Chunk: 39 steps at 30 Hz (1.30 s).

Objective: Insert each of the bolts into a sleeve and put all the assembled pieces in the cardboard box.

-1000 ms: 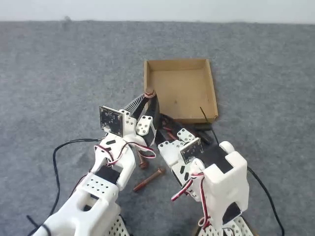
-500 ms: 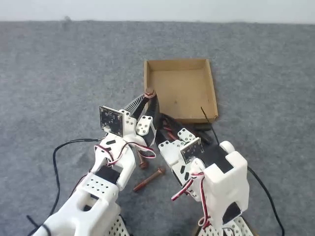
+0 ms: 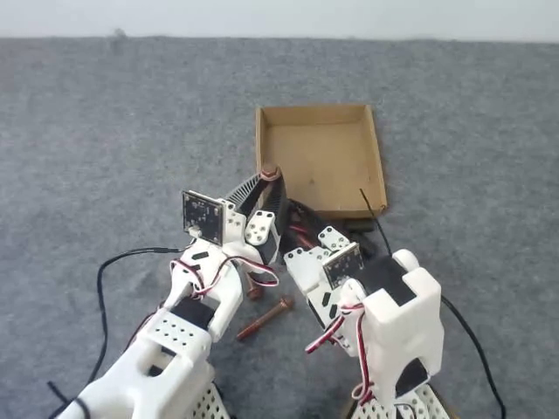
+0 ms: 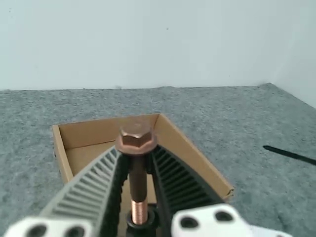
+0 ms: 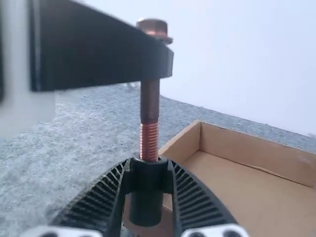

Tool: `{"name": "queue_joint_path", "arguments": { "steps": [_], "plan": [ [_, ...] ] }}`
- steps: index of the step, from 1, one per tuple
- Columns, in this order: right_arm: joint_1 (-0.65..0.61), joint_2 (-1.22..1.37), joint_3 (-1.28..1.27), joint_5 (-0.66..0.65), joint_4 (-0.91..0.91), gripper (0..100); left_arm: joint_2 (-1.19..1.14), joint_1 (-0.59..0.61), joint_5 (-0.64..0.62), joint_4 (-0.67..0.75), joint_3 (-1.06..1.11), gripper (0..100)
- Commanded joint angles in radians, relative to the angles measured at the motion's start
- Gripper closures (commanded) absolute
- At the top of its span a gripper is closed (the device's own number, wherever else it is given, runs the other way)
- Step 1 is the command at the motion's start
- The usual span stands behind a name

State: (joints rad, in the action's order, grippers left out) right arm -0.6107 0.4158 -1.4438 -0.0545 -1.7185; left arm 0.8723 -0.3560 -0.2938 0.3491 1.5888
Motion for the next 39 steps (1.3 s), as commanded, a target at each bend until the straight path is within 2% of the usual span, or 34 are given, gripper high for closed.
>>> {"name": "queue_joint_path", "arguments": {
  "steps": [1,12,22,30,39],
  "plan": [
    [0.031,-0.007,0.040,-0.012,-0.028,99.2,0.040,-0.008,-0.003,-0.002,-0.018,99],
    [0.030,-0.008,0.032,-0.014,-0.035,99.2,0.031,-0.002,-0.002,-0.233,-0.090,99],
    [0.039,-0.085,-0.015,-0.009,-0.041,99.2,0.029,-0.003,-0.002,-0.276,-0.099,98],
    [0.045,-0.085,-0.012,-0.009,-0.039,99.2,0.038,-0.008,-0.003,-0.301,-0.081,76],
    [0.071,-0.085,0.023,-0.009,0.015,99.2,0.040,-0.008,-0.003,-0.301,-0.084,76]
  ]
}}
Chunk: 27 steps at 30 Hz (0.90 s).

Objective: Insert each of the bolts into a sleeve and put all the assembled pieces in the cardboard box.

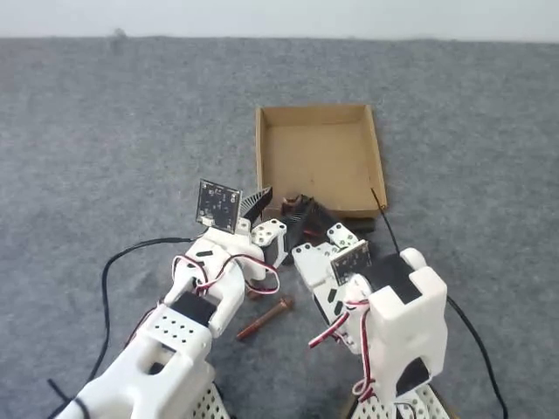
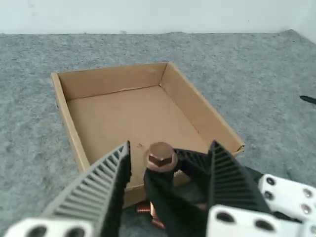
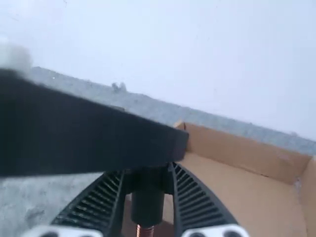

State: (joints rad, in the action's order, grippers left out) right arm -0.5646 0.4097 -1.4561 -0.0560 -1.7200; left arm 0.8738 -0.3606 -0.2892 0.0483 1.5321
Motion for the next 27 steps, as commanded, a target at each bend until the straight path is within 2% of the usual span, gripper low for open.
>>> {"name": "queue_joint_path", "arguments": {
  "steps": [1,6,9,14,15,21,27],
  "plan": [
    [0.033,-0.079,0.043,-0.008,0.025,99.2,0.043,-0.003,-0.008,0.000,-0.027,76],
    [0.041,-0.079,0.054,-0.008,0.036,99.2,0.198,0.006,-0.014,-0.008,-0.002,76],
    [0.041,-0.087,0.054,-0.008,0.061,99.2,0.333,0.060,-0.035,-0.049,0.016,79],
    [0.041,-0.090,0.043,-0.009,0.054,99.2,0.482,0.152,-0.110,-0.130,0.016,99],
    [0.042,-0.090,0.037,-0.012,0.054,99.2,0.493,0.163,-0.110,-0.147,0.021,100],
    [0.028,-0.110,-0.020,-0.037,0.053,99.2,0.500,0.270,-0.107,-0.301,0.068,99],
    [0.030,-0.278,-0.150,-0.083,0.067,99.2,0.499,0.377,-0.069,-0.341,0.162,99]
  ]
}}
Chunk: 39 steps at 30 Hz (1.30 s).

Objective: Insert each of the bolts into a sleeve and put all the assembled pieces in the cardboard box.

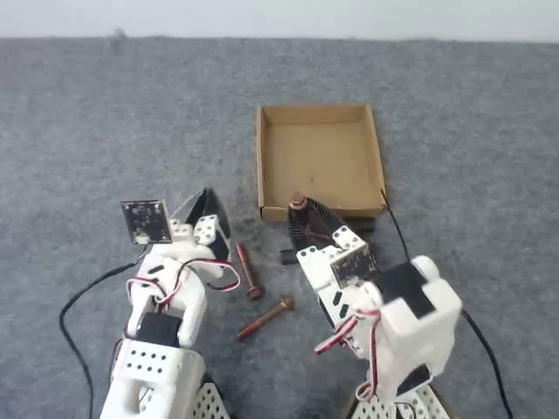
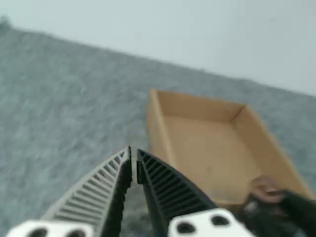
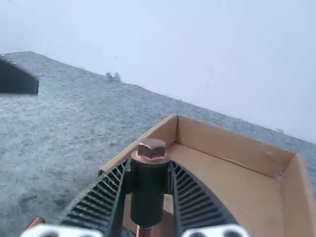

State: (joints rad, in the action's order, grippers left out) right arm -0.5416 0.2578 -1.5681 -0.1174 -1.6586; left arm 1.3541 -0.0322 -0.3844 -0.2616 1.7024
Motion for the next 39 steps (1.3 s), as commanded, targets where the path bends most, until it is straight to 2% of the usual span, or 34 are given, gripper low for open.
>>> {"name": "queue_joint_path", "arguments": {
  "steps": [1,5,9,11,20,23,30,39],
  "plan": [
    [0.007,-0.153,-0.051,-0.021,0.022,99.2,0.025,0.072,0.054,-0.055,-0.008,99],
    [0.010,-0.259,-0.057,-0.025,0.176,99.2,0.025,0.127,0.178,-0.149,-0.010,99],
    [0.048,-0.398,-0.032,-0.025,0.351,99.2,0.025,0.127,0.287,-0.302,-0.010,99],
    [0.070,-0.476,-0.009,-0.021,0.476,99.2,0.025,0.127,0.333,-0.324,-0.010,99],
    [0.093,-0.858,0.247,-0.018,1.325,99.2,0.020,0.135,0.350,-0.325,-0.010,99],
    [0.093,-0.920,0.376,-0.018,1.552,99.2,0.018,0.135,0.350,-0.325,-0.010,99],
    [0.166,-0.839,0.700,-0.018,1.819,99.2,0.018,0.135,0.351,-0.325,-0.010,99],
    [0.265,-0.433,1.188,-0.018,2.132,99.2,0.018,0.135,0.351,-0.325,-0.010,99]
  ]
}}
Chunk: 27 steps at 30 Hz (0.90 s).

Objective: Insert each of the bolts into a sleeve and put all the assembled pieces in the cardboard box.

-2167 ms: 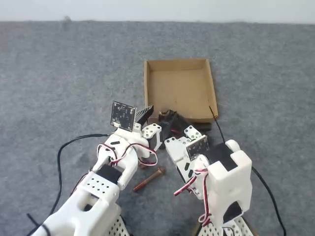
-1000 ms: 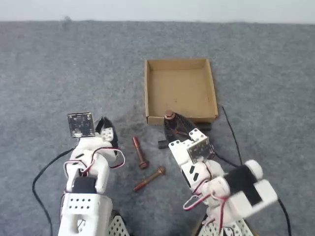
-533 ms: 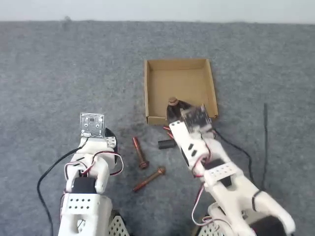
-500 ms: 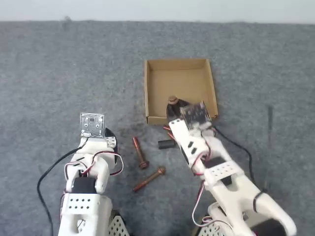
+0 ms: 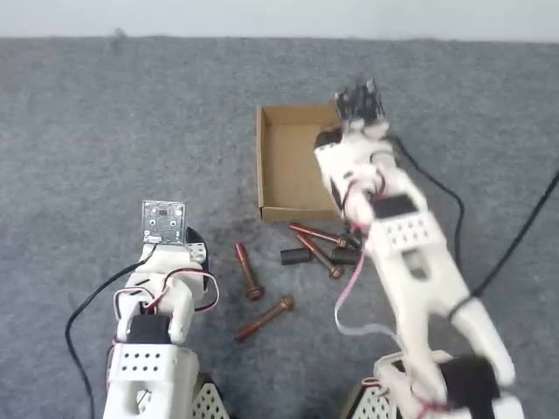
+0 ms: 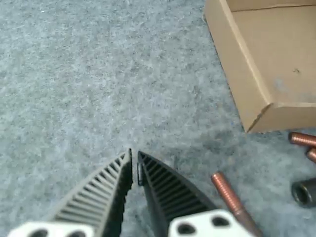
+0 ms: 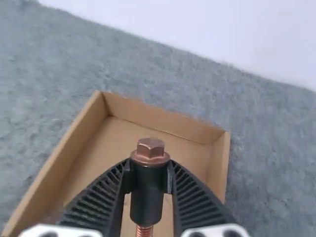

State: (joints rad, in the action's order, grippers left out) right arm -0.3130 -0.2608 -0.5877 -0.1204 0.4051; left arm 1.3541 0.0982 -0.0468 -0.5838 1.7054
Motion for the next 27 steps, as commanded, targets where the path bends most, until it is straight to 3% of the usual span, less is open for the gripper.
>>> {"name": "queue_joint_path", "arguments": {
  "steps": [1,14,20,27],
  "plan": [
    [0.047,0.134,0.259,-0.015,0.097,99.2,0.018,0.005,0.014,-0.003,-0.013,99],
    [0.079,0.653,0.758,-0.014,0.372,98.6,0.023,0.003,0.015,0.002,-0.013,99],
    [0.074,0.694,0.844,0.029,0.450,85.3,0.023,0.003,0.015,0.002,-0.013,99],
    [0.074,0.607,0.896,0.034,0.599,97.3,0.023,0.003,0.015,0.002,-0.013,99]
  ]
}}
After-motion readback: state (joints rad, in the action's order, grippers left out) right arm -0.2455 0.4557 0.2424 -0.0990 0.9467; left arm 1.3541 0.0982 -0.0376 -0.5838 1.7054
